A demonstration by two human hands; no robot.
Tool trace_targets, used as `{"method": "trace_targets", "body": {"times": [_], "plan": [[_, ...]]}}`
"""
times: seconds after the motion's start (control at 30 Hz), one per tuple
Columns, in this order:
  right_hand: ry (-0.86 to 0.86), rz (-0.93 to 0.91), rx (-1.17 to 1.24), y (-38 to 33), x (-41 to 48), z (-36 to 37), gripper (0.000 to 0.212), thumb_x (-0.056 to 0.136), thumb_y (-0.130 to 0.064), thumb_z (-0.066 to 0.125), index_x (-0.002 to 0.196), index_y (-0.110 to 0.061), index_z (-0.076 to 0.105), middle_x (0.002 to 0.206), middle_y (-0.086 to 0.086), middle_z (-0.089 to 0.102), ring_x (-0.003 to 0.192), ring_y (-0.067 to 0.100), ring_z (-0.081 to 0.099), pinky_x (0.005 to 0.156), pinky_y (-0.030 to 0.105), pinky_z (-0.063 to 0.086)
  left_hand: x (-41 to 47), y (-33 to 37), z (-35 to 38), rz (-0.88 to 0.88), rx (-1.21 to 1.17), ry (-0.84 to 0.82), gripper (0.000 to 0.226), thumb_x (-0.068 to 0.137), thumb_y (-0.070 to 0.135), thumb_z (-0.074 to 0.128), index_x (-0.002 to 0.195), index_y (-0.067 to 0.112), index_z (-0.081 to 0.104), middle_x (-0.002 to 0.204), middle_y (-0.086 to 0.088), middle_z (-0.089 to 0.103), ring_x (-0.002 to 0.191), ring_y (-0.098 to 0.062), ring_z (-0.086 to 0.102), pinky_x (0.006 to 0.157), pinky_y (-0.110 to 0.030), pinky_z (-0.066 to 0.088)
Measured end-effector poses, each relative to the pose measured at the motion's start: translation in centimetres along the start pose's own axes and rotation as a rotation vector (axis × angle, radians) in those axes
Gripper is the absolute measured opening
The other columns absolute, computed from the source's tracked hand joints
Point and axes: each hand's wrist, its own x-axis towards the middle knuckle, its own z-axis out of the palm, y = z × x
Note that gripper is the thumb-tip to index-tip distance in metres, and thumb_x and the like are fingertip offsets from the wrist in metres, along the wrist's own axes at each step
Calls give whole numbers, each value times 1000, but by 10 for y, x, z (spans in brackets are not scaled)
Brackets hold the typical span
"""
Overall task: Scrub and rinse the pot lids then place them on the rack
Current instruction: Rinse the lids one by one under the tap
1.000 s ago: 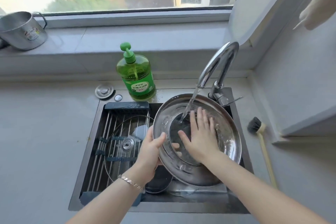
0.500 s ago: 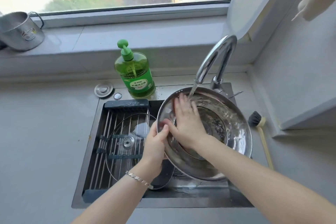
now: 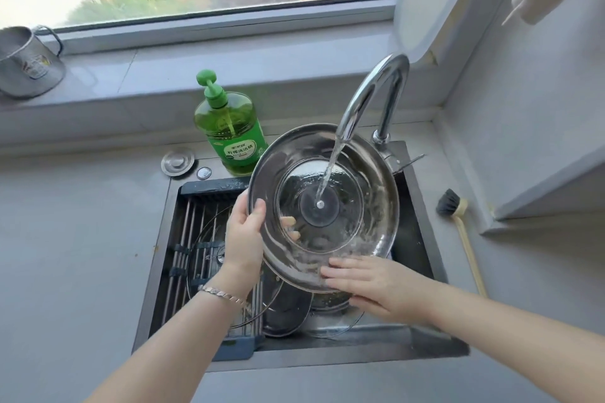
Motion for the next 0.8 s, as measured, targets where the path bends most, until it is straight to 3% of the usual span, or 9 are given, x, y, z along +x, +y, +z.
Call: {"method": "trace_targets", "body": {"times": [0.1,0.2,0.27,0.37,0.5,0.57,0.63,0.7,0.8], "plan": [[62,136,-91,22,-31,0,36,97,-37,37,125,-23,56,128,-12,58,121,7,51,100,37,44,1,-5,-1,-7,150,-15,25,99,11,43,118,17,57,109,-13,67,86,-30,68,80,-51,55],[19,134,-178,26,-42,-1,38,77,-49,54,109,-29,62,108,-14,65,104,4,57,100,43,43,-3,-12,4,-197,211,-37,15,100,19,44,111,19,54,89,-15,70,57,-25,65,54,-38,58],[42,107,-152,17,-43,-1,49,72,-57,54,108,-26,63,108,-11,63,102,5,55,104,31,37,-7,-17,10,-408,257,-35,21,100,27,42,117,17,49,74,-17,68,53,-28,64,52,-37,57],[137,64,-112,0,-46,-4,38,72,-51,56,101,-27,59,111,-7,63,98,7,57,84,17,46,-10,-24,20,-681,225,-45,32,99,32,42,121,9,47,86,-26,68,64,-32,67,54,-42,57],[215,134,-68,-7,-47,-16,26,66,-25,58,77,-28,34,67,-14,57,57,6,54,44,16,38,-14,-28,31,-855,156,-122,23,100,23,39,110,4,49,115,-27,62,78,-36,66,58,-48,54],[169,239,-72,-6,-42,-38,30,64,-21,58,75,-27,31,54,-13,45,53,11,49,45,22,33,-15,-25,33,-895,127,-157,24,99,17,38,115,3,48,112,-24,62,80,-36,66,54,-45,57],[-35,385,11,-3,-30,-71,34,67,-17,64,71,-24,31,54,-11,41,57,10,47,52,29,34,-14,-30,33,-788,339,-165,32,99,16,39,128,3,40,98,-14,61,75,-29,64,56,-38,58],[-231,396,52,0,-9,-103,37,64,-16,70,66,-22,34,57,-8,42,57,6,43,54,27,33,-14,-37,30,-470,747,-212,45,98,29,41,139,11,32,105,-4,58,91,-24,61,82,-37,53],[-463,383,115,0,27,-136,35,55,-17,80,67,-23,47,62,-9,51,59,6,46,57,30,39,-23,-35,27,-143,793,-498,61,87,63,35,96,9,62,90,1,58,88,-15,57,88,-33,43]]}}
